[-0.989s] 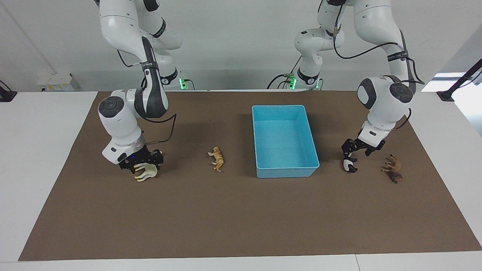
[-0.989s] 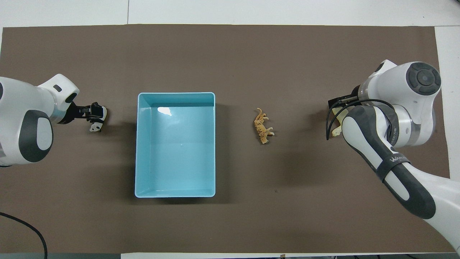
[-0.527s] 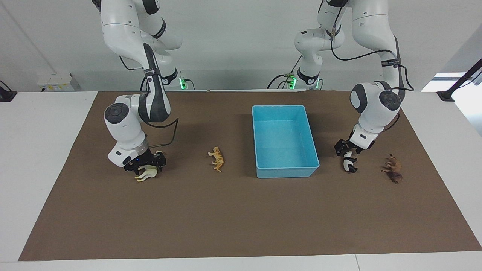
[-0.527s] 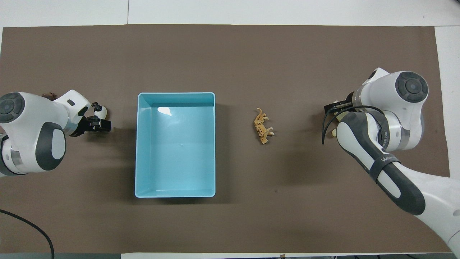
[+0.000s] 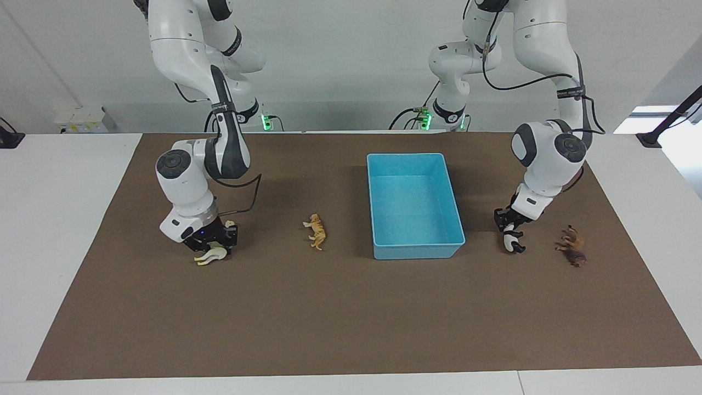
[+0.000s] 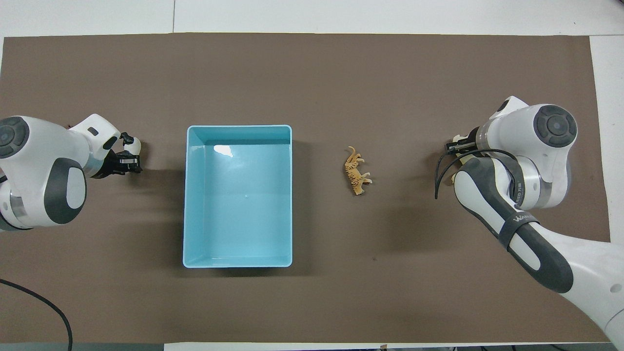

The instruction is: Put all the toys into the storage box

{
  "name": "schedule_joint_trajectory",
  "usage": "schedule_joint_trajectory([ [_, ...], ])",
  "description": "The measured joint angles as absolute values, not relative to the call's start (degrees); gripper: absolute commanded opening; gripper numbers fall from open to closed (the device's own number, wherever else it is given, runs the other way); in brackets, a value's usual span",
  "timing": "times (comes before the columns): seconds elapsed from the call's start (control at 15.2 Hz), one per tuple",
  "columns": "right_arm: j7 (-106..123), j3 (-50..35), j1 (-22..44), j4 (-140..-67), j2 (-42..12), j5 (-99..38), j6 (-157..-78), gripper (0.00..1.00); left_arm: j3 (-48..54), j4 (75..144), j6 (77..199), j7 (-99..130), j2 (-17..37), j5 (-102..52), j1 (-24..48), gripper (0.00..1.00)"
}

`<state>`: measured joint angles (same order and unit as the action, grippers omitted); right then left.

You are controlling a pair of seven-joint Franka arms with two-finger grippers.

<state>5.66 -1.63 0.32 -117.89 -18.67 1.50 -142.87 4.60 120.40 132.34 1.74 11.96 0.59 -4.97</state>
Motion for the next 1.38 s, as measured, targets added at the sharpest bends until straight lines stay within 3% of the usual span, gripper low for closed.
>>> schedule_joint_trajectory([
  [0.33, 5.66, -1.63, 0.32, -113.87, -18.18, 1.5, -138.28, 0.0, 6.02, 105.78, 112.39, 12.48, 11.69, 0.38, -1.72, 0.0],
  [0.59, 5.66, -1.76, 0.37, -107.17, -14.25, 1.5, -128.65, 0.0, 6.75, 101.84, 107.51, 31.07, 11.0, 0.33, 10.68, 0.0],
  [0.66, 5.66, -2.17, 0.39, -105.86, -12.92, 1.49, -125.81, 0.0, 6.85, 102.42, 107.42, 35.12, 11.01, 0.35, 14.08, 0.15],
  [0.79, 5.22, -3.23, 0.41, -102.98, -10.96, 1.44, -120.43, 0.0, 6.96, 104.09, 107.41, 39.72, 10.9, 0.36, 19.2, 1.0],
  [1.12, -6.77, -10.31, 0.49, -96.22, -8.76, 1.12, -109.6, 0.0, 5.56, 105.36, 105.72, 39.66, 8.99, 0.76, 20.05, 1.0],
  [1.38, -23.78, -19.88, 1.16, -92.88, -8.6, 0.83, -108.27, 0.0, 4.46, 105.36, 105.04, 24.21, 5.46, 4.36, 9.31, 1.0],
])
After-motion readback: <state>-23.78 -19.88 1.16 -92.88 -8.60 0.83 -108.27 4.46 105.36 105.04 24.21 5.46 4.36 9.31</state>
